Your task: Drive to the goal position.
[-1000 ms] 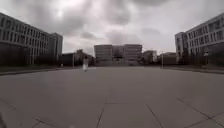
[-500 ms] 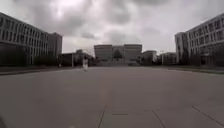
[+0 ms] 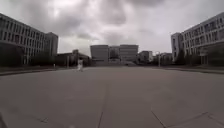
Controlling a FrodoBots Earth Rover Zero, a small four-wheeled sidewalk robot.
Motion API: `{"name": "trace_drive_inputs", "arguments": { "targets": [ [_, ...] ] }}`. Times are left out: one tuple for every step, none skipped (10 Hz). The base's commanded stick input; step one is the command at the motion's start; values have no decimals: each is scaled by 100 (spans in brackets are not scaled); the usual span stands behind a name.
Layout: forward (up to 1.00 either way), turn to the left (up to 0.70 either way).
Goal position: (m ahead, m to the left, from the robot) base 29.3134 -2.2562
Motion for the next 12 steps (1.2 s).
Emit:
{"name": "trace_drive_inputs", "arguments": {
  "targets": [
    [70, 0],
    [70, 0],
    [70, 0],
    [70, 0],
    [70, 0],
    [70, 0],
    [70, 0],
    [70, 0],
    [70, 0],
    [70, 0],
    [70, 0],
    [70, 0]
  ]
}}
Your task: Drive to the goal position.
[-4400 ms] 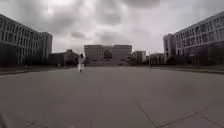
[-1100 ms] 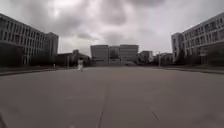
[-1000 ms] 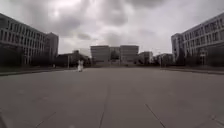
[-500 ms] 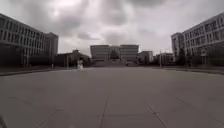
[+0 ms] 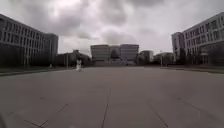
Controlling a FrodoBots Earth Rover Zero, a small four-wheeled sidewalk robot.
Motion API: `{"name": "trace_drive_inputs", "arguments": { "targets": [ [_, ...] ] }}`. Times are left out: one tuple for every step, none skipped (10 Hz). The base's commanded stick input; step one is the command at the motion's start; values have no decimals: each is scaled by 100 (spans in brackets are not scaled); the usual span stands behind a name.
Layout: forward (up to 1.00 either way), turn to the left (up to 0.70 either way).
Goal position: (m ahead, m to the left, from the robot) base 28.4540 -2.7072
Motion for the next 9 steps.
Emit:
{"name": "trace_drive_inputs", "arguments": {
  "targets": [
    [70, 0],
    [70, 0],
    [70, 0],
    [70, 0],
    [70, 0],
    [70, 0],
    [70, -2],
    [70, 0],
    [70, 0]
  ]
}}
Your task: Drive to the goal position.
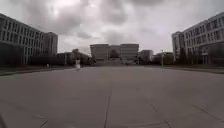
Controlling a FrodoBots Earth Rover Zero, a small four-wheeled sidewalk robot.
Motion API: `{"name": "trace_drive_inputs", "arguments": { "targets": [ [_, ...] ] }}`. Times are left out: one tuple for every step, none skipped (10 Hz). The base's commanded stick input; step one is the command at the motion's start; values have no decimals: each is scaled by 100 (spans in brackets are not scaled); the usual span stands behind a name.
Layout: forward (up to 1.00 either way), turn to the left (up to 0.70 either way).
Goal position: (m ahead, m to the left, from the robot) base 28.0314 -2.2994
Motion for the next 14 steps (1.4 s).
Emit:
{"name": "trace_drive_inputs", "arguments": {
  "targets": [
    [70, 0],
    [70, 0],
    [70, 0],
    [70, 0],
    [70, 0],
    [70, 0],
    [70, 0],
    [70, 0],
    [70, 0],
    [70, 0],
    [70, 0],
    [70, 0],
    [70, 0],
    [70, 0]
  ]
}}
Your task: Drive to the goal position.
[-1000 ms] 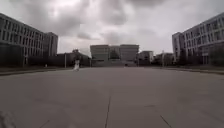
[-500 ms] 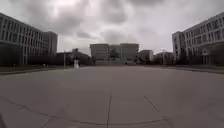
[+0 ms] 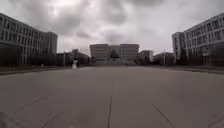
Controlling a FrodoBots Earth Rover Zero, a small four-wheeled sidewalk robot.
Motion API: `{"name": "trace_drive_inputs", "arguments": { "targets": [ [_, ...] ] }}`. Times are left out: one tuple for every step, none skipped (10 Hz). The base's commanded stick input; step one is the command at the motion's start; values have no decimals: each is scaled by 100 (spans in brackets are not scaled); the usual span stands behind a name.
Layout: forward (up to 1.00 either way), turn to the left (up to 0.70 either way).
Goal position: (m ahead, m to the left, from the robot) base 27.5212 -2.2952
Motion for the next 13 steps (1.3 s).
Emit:
{"name": "trace_drive_inputs", "arguments": {
  "targets": [
    [70, 0],
    [70, -3],
    [70, -17],
    [70, -24],
    [70, -30],
    [70, 0],
    [70, 0],
    [70, 0],
    [70, 0],
    [70, 0],
    [70, 0],
    [70, 0],
    [70, 0]
  ]
}}
